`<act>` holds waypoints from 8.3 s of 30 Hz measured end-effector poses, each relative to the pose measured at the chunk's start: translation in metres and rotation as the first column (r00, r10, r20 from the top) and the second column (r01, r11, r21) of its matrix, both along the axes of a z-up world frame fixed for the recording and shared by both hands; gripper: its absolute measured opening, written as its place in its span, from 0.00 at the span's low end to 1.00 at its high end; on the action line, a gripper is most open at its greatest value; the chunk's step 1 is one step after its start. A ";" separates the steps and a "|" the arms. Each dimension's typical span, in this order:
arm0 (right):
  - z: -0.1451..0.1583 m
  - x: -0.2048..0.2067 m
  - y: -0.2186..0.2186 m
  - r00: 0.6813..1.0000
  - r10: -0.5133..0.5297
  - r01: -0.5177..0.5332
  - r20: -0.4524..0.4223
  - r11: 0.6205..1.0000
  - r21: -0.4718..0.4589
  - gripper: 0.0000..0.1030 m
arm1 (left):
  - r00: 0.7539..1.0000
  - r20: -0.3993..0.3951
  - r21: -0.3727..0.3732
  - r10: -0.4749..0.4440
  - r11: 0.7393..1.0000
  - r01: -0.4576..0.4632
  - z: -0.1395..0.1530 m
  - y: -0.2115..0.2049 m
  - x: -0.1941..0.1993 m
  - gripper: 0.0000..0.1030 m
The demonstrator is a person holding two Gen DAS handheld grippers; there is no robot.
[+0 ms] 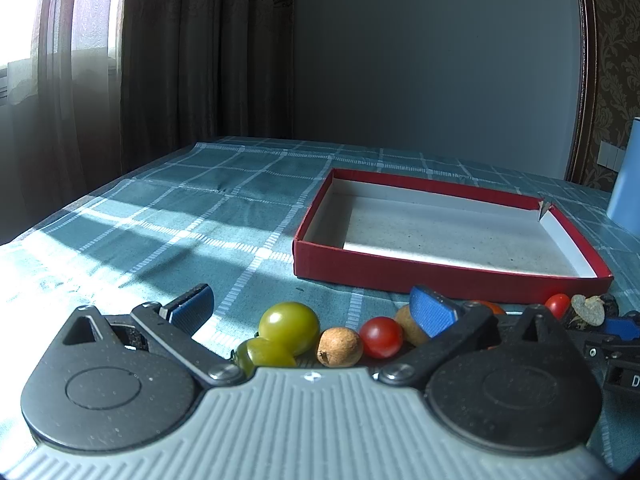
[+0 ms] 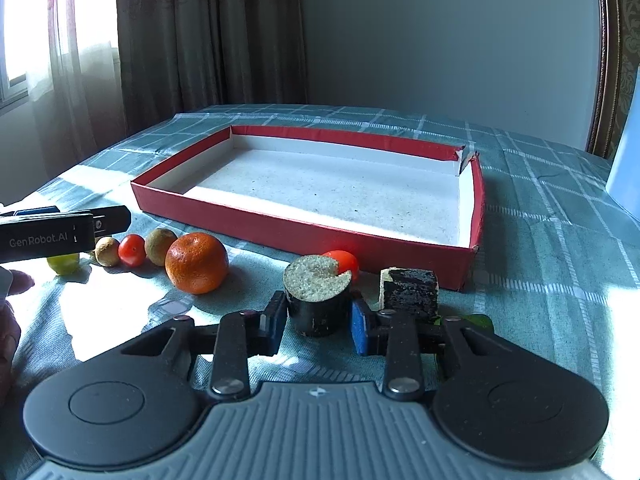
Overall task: Organize fruits
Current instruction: 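Carry the log cylinder into the red box and open the right gripper, then lower the left gripper onto the tangerine and close it, then carry the tangerine into the red box and open the left gripper, then close the right gripper around the black square block, then lift the black block into the red box and open the right gripper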
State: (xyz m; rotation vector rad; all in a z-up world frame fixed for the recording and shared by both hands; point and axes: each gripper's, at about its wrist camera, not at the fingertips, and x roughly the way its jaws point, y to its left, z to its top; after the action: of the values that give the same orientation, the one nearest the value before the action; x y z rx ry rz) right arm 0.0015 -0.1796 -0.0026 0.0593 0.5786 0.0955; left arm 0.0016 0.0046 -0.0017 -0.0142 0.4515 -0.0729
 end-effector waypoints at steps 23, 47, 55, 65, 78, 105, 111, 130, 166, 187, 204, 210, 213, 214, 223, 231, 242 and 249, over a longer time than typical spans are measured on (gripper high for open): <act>0.006 0.081 -0.048 0.985 -0.164 0.160 -0.044 0.983 -0.087 0.34 | 1.000 -0.014 -0.018 0.007 1.000 -0.007 0.000 0.007 0.001 1.00; 0.002 -0.039 -0.072 0.982 -0.179 0.175 0.053 0.981 0.080 0.78 | 0.909 0.156 0.119 -0.386 0.921 0.371 0.011 -0.046 -0.067 0.92; -0.002 -0.036 -0.075 0.983 -0.179 0.175 0.027 0.978 0.112 0.78 | 0.915 0.031 0.132 -0.401 0.909 0.394 0.006 -0.079 -0.037 0.58; -0.004 -0.035 -0.077 0.985 -0.172 0.169 0.014 0.977 0.131 0.84 | 0.937 -0.046 0.092 -0.347 0.932 0.350 -0.002 -0.080 -0.017 0.45; -0.007 -0.031 -0.079 0.985 -0.170 0.171 -0.014 0.976 0.137 0.84 | 0.942 -0.078 0.118 -0.325 0.936 0.333 -0.005 -0.087 -0.005 0.49; -0.009 -0.028 -0.076 0.982 -0.185 0.188 -0.034 0.976 0.112 0.84 | 0.962 -0.085 0.051 -0.259 0.963 0.264 0.013 -0.083 -0.001 0.38; -0.009 -0.028 -0.076 0.982 -0.185 0.188 -0.035 0.976 0.111 0.84 | 0.983 -0.021 0.090 -0.181 0.979 0.182 0.038 -0.079 0.020 0.38; -0.010 -0.028 -0.076 0.982 -0.182 0.186 -0.039 0.976 0.110 0.86 | 0.989 -0.147 0.096 0.001 0.995 0.013 0.016 -0.050 0.113 0.39; 0.009 -0.038 -0.056 0.980 -0.153 0.152 0.128 0.988 0.021 0.86 | 0.992 0.126 -0.068 0.016 0.998 -0.007 0.014 0.041 -0.001 1.00; 0.003 0.007 -0.033 0.996 -0.087 0.087 0.002 0.991 -0.101 0.44 | 0.995 0.095 -0.051 0.016 0.999 -0.011 0.011 0.039 -0.001 1.00; 0.000 0.009 -0.028 0.995 -0.095 0.095 0.008 0.988 -0.124 0.27 | 0.996 0.085 -0.046 0.018 0.999 -0.015 0.010 0.038 0.001 1.00; 0.000 0.008 -0.030 0.995 -0.097 0.097 0.013 0.990 -0.106 0.27 | 0.997 0.063 -0.022 0.034 0.999 -0.032 0.009 0.036 0.005 1.00; 0.000 0.007 -0.032 0.995 -0.097 0.098 0.016 0.991 -0.091 0.27 | 0.998 0.054 -0.018 0.040 0.999 -0.039 0.008 0.036 0.007 1.00; 0.001 0.007 -0.032 0.995 -0.098 0.100 0.019 0.991 -0.088 0.27 | 0.998 0.051 -0.014 0.044 0.999 -0.044 0.007 0.036 0.007 1.00; 0.013 0.002 -0.035 0.995 -0.094 0.096 0.044 0.994 -0.045 0.27 | 0.998 0.023 -0.007 0.056 0.998 -0.056 0.005 0.037 0.012 1.00; 0.055 0.006 -0.035 0.987 -0.070 0.071 0.143 0.997 -0.004 0.27 | 0.998 0.013 -0.007 0.055 0.998 -0.055 0.005 0.036 0.014 1.00; 0.047 0.061 -0.032 0.997 -0.038 0.037 0.065 0.999 0.006 0.27 | 0.999 0.009 -0.029 0.053 0.998 -0.053 0.005 0.040 0.014 1.00; 0.019 0.076 -0.029 0.998 -0.053 0.053 -0.015 0.999 -0.010 0.28 | 0.999 -0.006 -0.062 0.052 0.997 -0.052 0.005 0.045 0.016 1.00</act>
State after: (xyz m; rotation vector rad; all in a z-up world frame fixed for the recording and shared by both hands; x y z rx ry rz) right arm 0.0779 -0.2083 0.0165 0.0657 0.5919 0.0403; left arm 0.0176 0.0498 0.0030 -0.0872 0.4528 -0.0356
